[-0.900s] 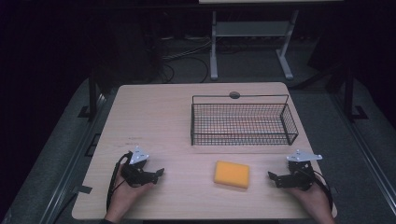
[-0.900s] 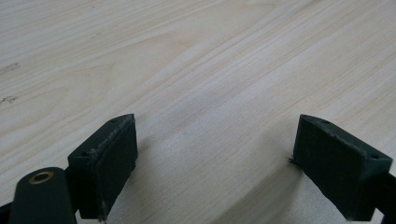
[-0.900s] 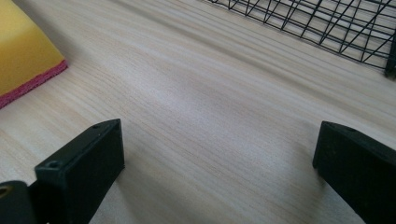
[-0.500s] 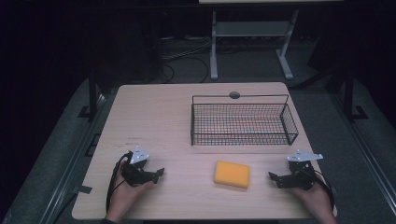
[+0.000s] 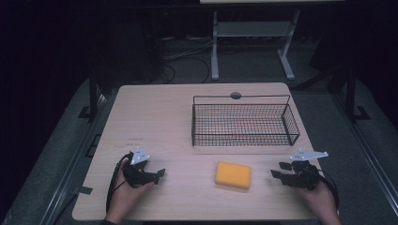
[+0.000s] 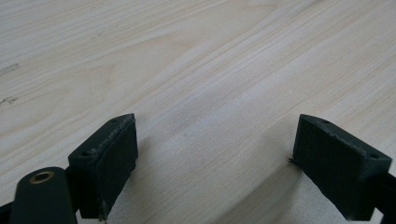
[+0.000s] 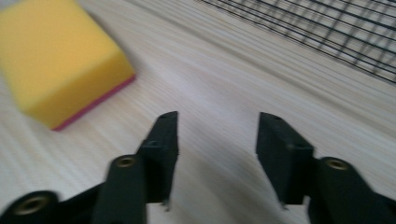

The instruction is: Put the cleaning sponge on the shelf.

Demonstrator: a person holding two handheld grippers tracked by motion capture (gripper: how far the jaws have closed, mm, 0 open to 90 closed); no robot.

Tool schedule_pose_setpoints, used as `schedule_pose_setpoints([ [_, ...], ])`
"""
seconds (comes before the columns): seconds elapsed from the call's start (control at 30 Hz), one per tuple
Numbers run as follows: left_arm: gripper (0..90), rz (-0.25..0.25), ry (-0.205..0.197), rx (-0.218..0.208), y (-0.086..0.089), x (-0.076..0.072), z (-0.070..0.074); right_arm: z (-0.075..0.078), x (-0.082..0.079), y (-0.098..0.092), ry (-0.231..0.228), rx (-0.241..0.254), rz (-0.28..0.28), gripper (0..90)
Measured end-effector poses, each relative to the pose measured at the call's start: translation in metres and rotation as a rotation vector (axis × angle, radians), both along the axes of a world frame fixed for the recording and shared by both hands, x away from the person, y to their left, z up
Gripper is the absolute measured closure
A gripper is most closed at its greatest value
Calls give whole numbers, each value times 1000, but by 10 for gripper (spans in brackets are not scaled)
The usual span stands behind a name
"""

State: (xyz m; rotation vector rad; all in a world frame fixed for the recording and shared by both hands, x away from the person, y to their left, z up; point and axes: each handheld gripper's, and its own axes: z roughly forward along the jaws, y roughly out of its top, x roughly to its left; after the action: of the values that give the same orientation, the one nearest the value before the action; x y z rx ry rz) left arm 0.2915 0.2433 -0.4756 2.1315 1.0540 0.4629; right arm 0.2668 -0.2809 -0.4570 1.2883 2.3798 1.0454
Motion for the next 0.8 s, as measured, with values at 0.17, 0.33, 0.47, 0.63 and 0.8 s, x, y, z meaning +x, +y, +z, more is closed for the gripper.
schedule_pose_setpoints([
  [0.17, 132, 0, 0, 0, 0, 0, 0, 6, -2, 5, 3, 27, 47, 717],
  [0.33, 132, 0, 0, 0, 0, 0, 0, 12, -3, 12, 7, 53, 89, 894],
  [0.47, 132, 1, -1, 0, 0, 0, 0, 16, -4, 19, 15, 69, 119, 895],
  [0.63, 132, 1, 0, 1, 0, 0, 0, 18, -6, 31, 21, 72, 164, 896],
  [0.8, 132, 1, -1, 0, 0, 0, 0, 20, -8, 44, 19, 78, 211, 896],
])
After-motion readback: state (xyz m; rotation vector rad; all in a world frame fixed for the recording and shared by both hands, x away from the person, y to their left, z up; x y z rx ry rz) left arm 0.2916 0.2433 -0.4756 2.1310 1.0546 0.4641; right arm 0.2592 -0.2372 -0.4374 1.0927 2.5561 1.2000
